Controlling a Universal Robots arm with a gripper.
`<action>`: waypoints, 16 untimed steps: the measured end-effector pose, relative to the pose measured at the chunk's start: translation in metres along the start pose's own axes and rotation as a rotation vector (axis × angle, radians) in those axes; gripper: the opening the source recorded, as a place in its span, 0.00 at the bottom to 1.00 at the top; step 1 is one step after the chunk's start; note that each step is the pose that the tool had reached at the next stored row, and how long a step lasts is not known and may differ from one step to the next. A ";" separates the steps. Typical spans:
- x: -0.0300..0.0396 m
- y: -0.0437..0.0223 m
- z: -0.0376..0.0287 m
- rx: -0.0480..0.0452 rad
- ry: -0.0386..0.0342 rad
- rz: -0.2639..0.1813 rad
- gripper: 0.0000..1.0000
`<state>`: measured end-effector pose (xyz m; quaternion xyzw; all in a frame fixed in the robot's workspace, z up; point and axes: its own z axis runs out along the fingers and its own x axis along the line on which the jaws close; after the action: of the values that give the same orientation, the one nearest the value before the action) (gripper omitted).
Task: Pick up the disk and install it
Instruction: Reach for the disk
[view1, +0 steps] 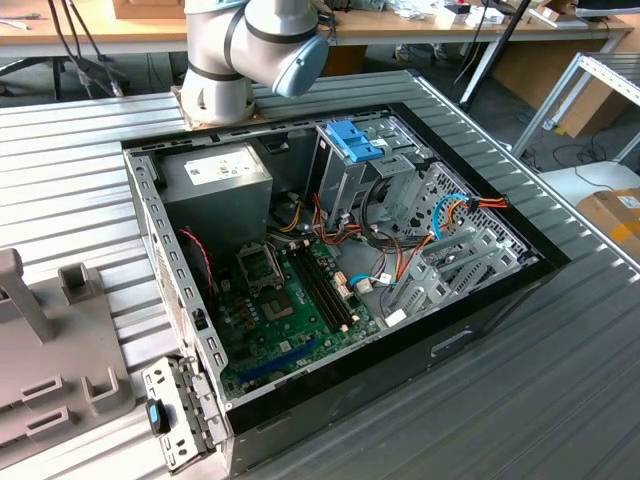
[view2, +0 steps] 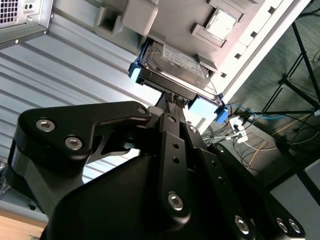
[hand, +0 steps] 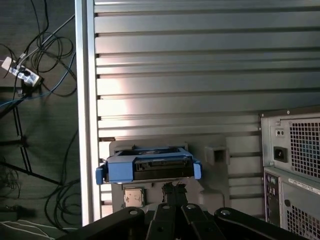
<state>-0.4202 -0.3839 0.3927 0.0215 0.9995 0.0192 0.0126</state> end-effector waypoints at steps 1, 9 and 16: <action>0.0015 -0.0001 0.0000 0.0001 0.0000 0.000 0.11; 0.0162 -0.0007 0.0002 0.0022 -0.0001 0.000 0.11; 0.0310 -0.0014 0.0019 0.0023 0.0001 0.000 0.11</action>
<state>-0.4511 -0.3839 0.3900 0.0213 0.9995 0.0180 0.0126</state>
